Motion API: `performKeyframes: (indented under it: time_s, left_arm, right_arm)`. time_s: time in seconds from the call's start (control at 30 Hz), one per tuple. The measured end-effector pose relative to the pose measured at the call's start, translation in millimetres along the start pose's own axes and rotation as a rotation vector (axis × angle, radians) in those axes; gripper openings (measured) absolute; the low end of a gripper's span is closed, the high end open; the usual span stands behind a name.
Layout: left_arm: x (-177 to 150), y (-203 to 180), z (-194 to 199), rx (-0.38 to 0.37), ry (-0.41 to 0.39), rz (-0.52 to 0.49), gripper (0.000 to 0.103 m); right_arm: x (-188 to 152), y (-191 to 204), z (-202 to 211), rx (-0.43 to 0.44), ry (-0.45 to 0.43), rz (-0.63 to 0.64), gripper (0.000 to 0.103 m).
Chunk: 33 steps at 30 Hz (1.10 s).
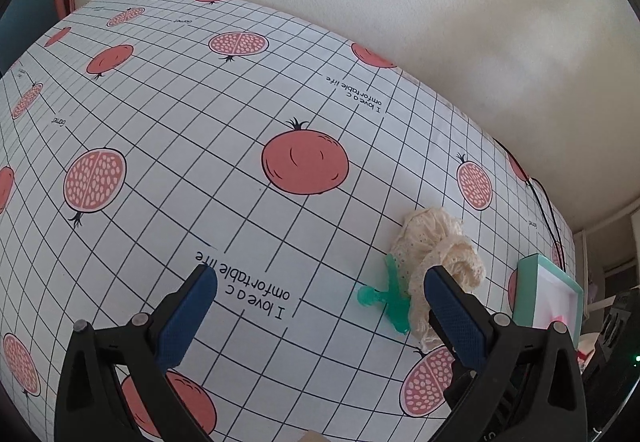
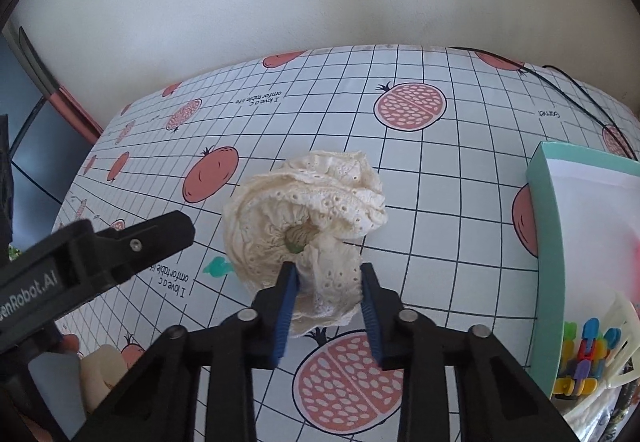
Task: Organize objects
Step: 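Grasp the lace cloth with the right gripper while the left grasps the green toy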
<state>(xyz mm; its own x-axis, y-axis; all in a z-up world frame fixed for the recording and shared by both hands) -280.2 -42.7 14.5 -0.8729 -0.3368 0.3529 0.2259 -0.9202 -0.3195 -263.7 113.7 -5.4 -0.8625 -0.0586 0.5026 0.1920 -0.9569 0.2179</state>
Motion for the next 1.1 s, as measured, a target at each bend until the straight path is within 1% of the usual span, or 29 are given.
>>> performKeyframes:
  time_s: [0.07,0.17,0.23,0.33,0.43,0.63,0.7,0.73,0.83,0.87,0.93,0.97,1.0,1.07,1.1]
  left_arm:
    - [-1,-2,-2,-0.002,0.008,-0.005,0.103]
    - [-5,-5,-6,-0.010,0.028,-0.011,0.103]
    - [-7,-9,-8,-0.009,0.038,-0.021,0.103]
    - [-11,-13,-12,0.001,0.049,-0.035,0.103]
    - [-14,-18,-14,0.001,0.055,-0.046,0.103]
    - [-20,-30,-15,-0.004,0.048,-0.075,0.103]
    - [-22,-35,-15,-0.013,0.041,-0.088,0.100]
    - [-23,-37,-15,-0.013,0.036,-0.097,0.097]
    - [-26,-46,-15,-0.018,0.024,-0.124,0.094]
    - [-26,-48,-15,-0.021,0.018,-0.128,0.093]
    - [-27,-52,-15,-0.043,0.010,-0.128,0.082]
    - [-28,-53,-16,-0.055,0.010,-0.123,0.080]
    - [-29,-55,-16,-0.063,0.007,-0.119,0.075]
    - [-29,-58,-15,-0.070,-0.002,-0.118,0.059]
    - [-29,-58,-15,-0.079,-0.009,-0.114,0.056]
  right_arm:
    - [-1,-5,0,0.044,0.001,-0.040,0.021]
    - [-2,-9,1,0.040,0.009,-0.047,0.015]
    - [-2,-11,1,0.026,0.013,-0.043,0.013]
    - [-3,-20,4,0.036,0.011,-0.081,0.011]
    - [-5,-25,4,0.037,0.019,-0.089,0.010]
    - [-9,-40,5,0.056,0.028,-0.146,0.010]
    - [-9,-44,5,0.055,0.032,-0.157,0.010]
    - [-10,-46,5,0.056,0.036,-0.163,0.010]
    - [-13,-50,6,0.073,0.041,-0.177,0.010]
    - [-13,-51,6,0.075,0.042,-0.179,0.010]
    - [-14,-52,7,0.077,0.045,-0.177,0.009]
    - [-14,-52,7,0.079,0.045,-0.177,0.009]
    - [-15,-52,7,0.082,0.045,-0.178,0.009]
    - [-15,-53,7,0.088,0.047,-0.180,0.009]
    - [-15,-54,7,0.091,0.047,-0.181,0.009]
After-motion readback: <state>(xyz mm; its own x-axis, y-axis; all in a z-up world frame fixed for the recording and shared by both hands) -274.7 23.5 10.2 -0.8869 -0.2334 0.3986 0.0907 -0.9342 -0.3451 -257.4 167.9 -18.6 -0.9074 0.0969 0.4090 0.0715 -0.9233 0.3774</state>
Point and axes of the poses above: each gripper's, at about its wrist camera, not at the fingertips, and z roughly against the way its jaws point, y to its left, x to its top, the point moved 3 cm from there along -z, roughly the way its jaws point, and after that the axes turned 7 degrees about z, right-handed, at the moved point
